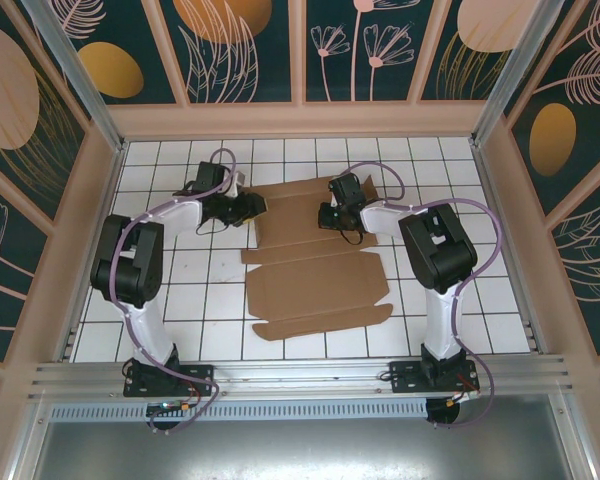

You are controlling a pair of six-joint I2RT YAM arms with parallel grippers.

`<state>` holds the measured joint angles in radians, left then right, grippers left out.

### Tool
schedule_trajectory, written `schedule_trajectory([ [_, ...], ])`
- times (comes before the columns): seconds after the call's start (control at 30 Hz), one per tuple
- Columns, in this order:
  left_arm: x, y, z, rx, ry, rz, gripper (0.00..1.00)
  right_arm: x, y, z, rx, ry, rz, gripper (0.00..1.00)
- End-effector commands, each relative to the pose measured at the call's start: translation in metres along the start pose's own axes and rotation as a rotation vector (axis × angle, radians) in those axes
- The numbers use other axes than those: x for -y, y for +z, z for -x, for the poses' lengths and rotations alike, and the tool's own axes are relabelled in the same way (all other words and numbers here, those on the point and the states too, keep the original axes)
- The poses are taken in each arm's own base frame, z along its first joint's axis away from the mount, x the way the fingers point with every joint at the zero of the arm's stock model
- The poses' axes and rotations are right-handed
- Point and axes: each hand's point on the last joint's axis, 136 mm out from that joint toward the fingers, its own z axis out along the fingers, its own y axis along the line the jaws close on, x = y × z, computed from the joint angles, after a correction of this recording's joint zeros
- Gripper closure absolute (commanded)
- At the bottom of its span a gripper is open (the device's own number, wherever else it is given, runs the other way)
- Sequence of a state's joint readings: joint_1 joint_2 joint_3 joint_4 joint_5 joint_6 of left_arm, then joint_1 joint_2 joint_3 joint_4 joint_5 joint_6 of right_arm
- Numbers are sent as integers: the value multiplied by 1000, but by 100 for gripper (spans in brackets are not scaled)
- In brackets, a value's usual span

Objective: Fold the paper box

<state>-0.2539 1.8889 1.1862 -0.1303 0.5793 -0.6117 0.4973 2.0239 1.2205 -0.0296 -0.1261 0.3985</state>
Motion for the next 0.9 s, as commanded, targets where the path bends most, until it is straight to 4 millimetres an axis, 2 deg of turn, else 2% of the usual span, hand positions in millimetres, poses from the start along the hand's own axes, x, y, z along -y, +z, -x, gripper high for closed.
schedule_trajectory([
  [0.0, 8, 18, -6, -36, 7, -20, 45, 29, 18, -58, -171, 22, -91, 87],
  [0.07, 11, 22, -5, -35, 15, -9, 36, 28, 17, -58, -171, 22, -91, 87],
  [0.17, 10, 29, -5, -43, 21, 9, 28, 29, 17, -59, -174, 21, -95, 86],
  [0.47, -15, 46, -15, -65, 7, 58, 25, 29, 15, -58, -176, 19, -102, 84],
  [0.63, -20, 50, -18, -63, -1, 58, 25, 28, 15, -59, -184, 23, -98, 83],
  [0.73, -8, 36, -7, -21, 31, 67, 26, 28, 13, -58, -184, 24, -98, 83],
  [0.87, 6, 1, 10, 65, 78, 143, 27, 23, 9, -55, -180, 27, -75, 82],
])
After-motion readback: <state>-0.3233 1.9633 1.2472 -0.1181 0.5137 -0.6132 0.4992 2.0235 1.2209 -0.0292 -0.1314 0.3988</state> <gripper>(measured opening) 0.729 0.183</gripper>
